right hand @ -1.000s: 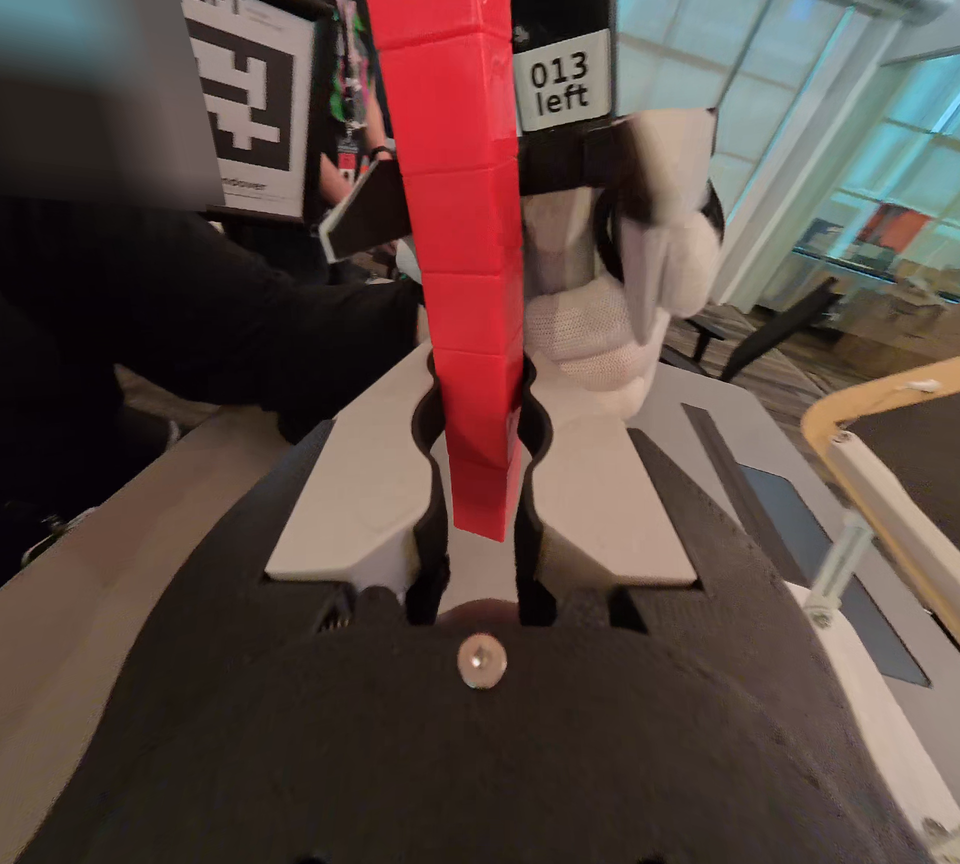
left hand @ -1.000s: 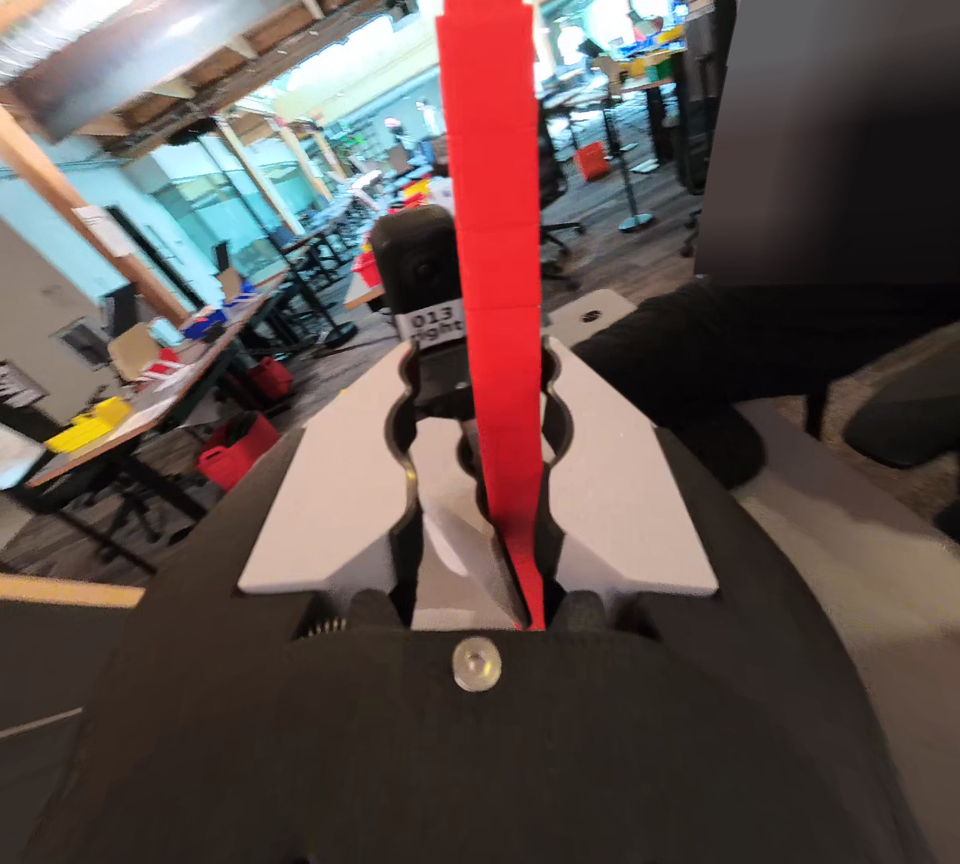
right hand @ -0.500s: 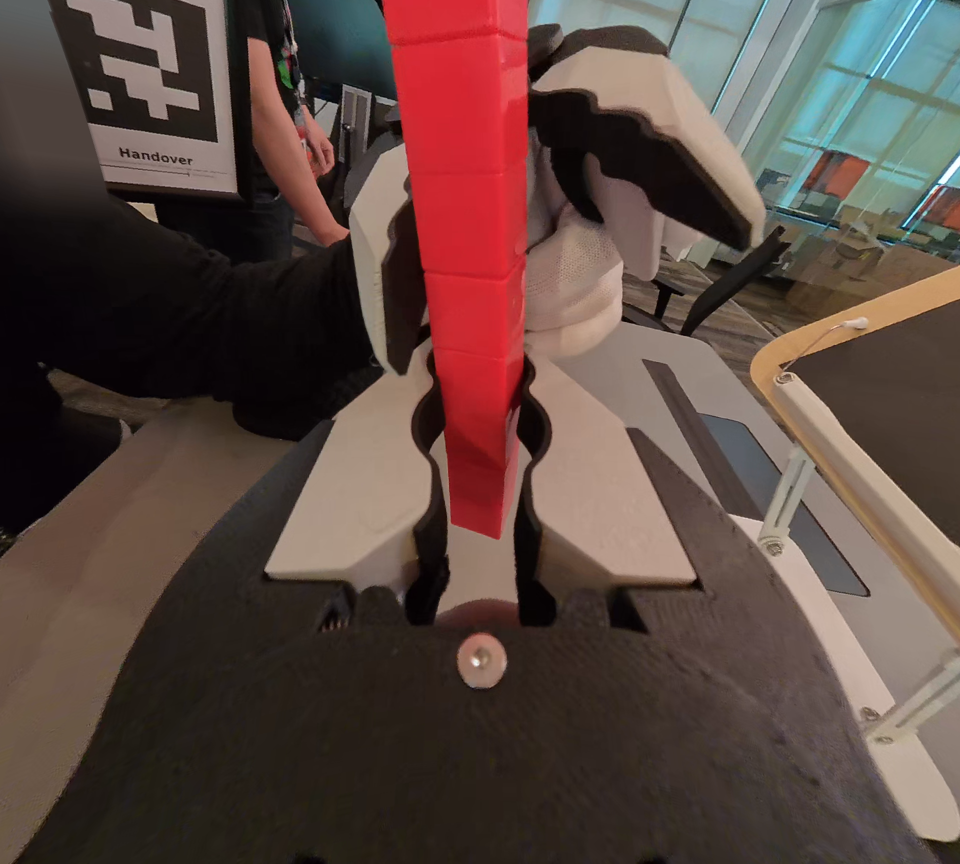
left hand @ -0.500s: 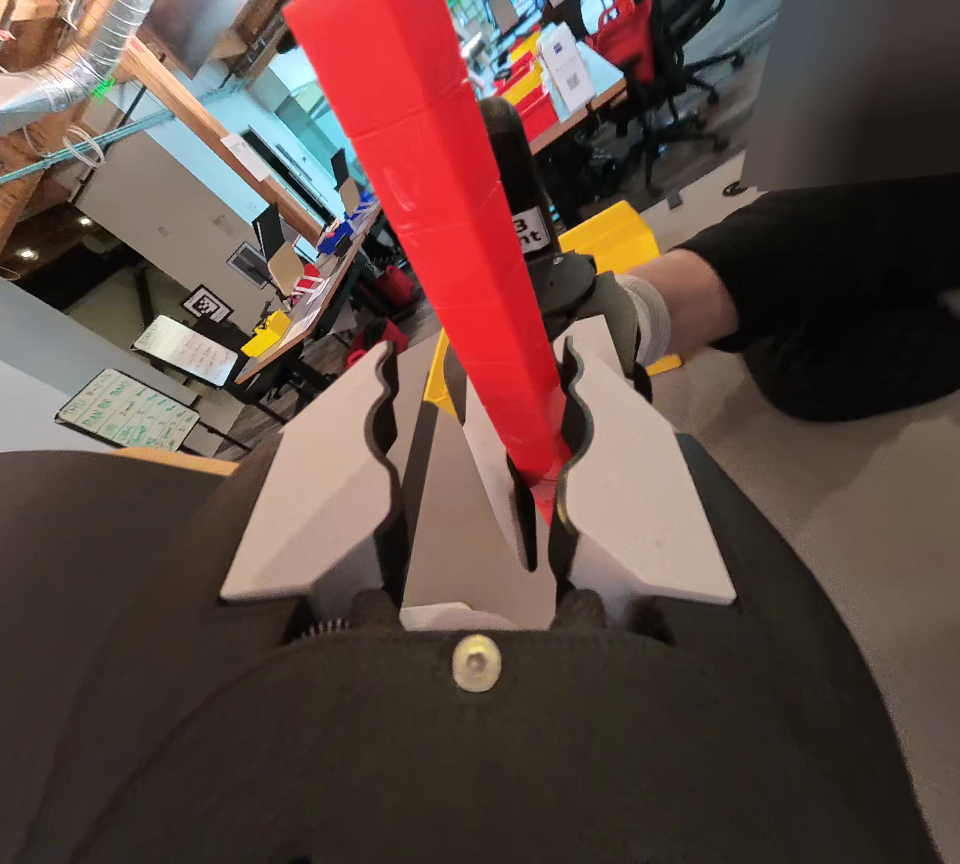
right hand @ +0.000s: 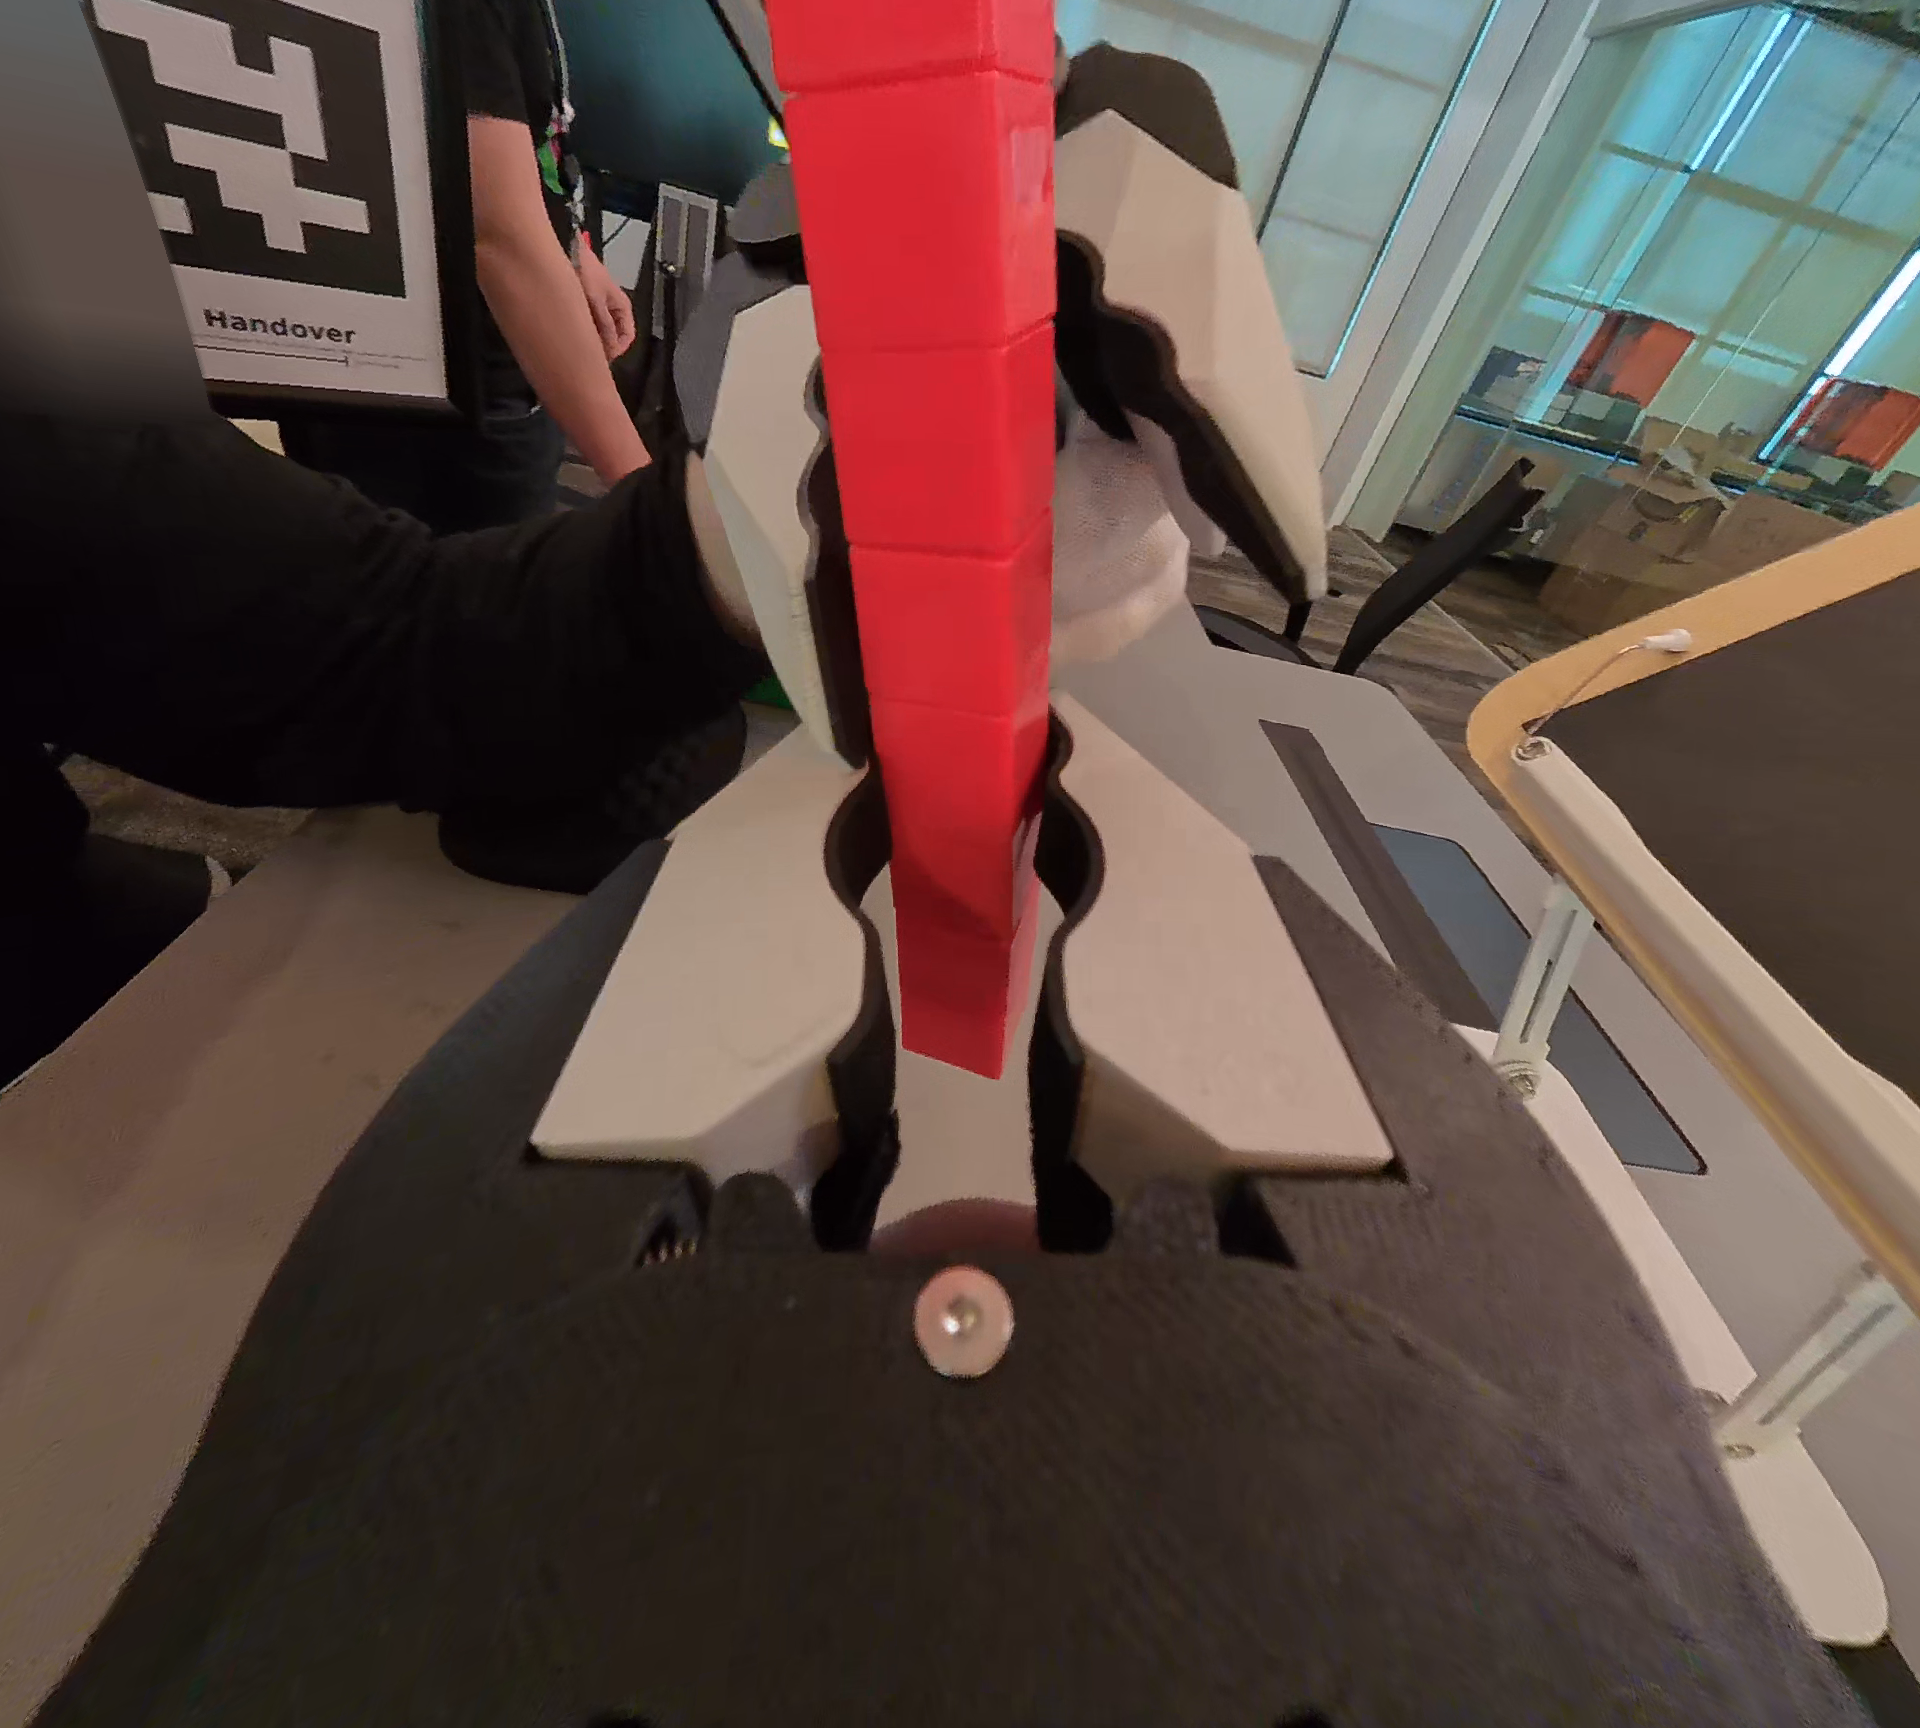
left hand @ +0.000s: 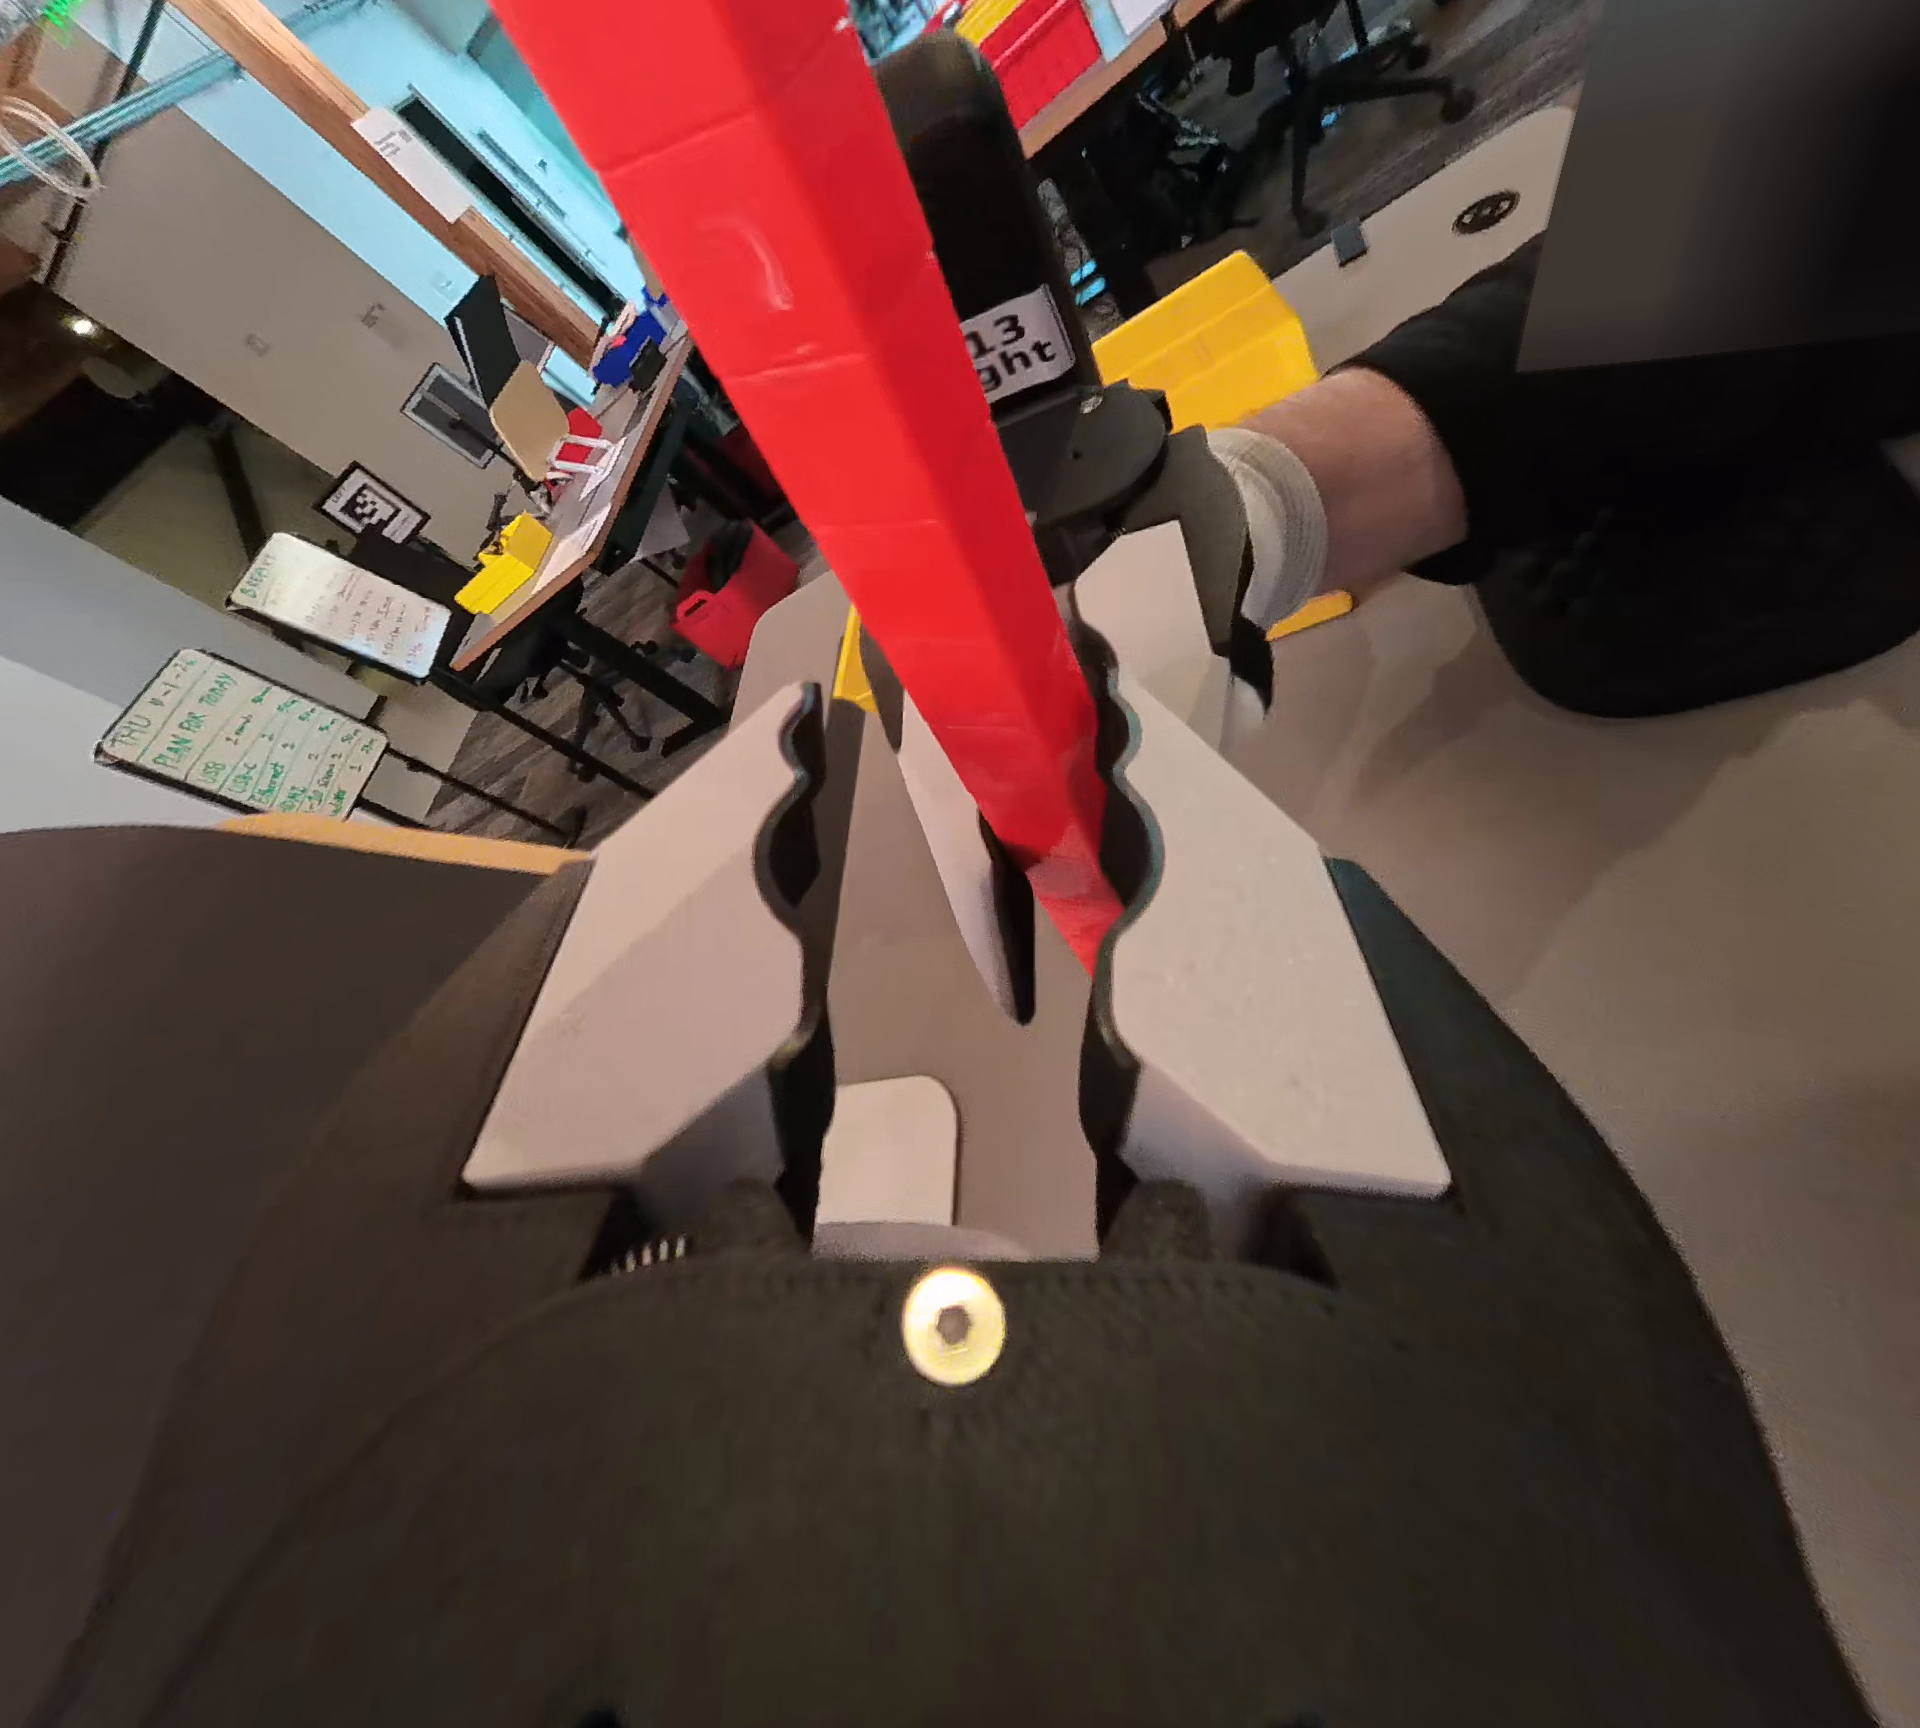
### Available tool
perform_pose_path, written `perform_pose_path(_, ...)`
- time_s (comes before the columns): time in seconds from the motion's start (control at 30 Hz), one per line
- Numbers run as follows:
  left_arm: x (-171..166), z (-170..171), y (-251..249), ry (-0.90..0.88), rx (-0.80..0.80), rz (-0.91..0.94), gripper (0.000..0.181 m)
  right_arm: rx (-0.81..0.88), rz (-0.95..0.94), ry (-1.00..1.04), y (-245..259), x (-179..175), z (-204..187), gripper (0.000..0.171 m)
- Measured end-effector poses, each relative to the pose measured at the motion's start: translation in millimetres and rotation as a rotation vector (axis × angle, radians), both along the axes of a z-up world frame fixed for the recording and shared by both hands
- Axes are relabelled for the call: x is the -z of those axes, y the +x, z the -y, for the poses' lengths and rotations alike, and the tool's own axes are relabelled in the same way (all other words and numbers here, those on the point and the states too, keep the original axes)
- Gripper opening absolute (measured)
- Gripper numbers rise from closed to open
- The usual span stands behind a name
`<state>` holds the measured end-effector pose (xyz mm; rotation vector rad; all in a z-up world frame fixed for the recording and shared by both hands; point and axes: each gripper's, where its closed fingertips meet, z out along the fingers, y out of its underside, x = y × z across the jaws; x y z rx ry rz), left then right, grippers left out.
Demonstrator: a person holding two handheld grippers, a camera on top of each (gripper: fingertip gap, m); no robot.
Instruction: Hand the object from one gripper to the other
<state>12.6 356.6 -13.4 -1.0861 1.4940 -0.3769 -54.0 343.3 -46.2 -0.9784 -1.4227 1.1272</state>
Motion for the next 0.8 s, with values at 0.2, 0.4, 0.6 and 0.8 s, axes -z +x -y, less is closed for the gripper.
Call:
perform_pose_path(0.2,8.2,-9.0,-11.5,0.028,-0.091,-0.095,0.058,0.033,-0.01,-0.022,-3.5,8.8,-8.2,0.021)
perform_pose_path(0.4,0.2,-19.4,-29.5,-0.02,-0.128,-0.039,0.072,0.095,-0.046,-0.035,-1.6,6.3,-22.1,0.021)
perform_pose_path(0.6,-7.8,-23.2,-24.3,-0.001,-0.141,0.016,0.078,0.17,-0.094,-0.06,2.9,3.4,-39.5,0.021)
perform_pose_path(0.8,-18.0,-25.7,-14.2,0.036,-0.158,0.079,0.079,0.266,-0.116,-0.066,6.7,2.1,-56.7,0.021)
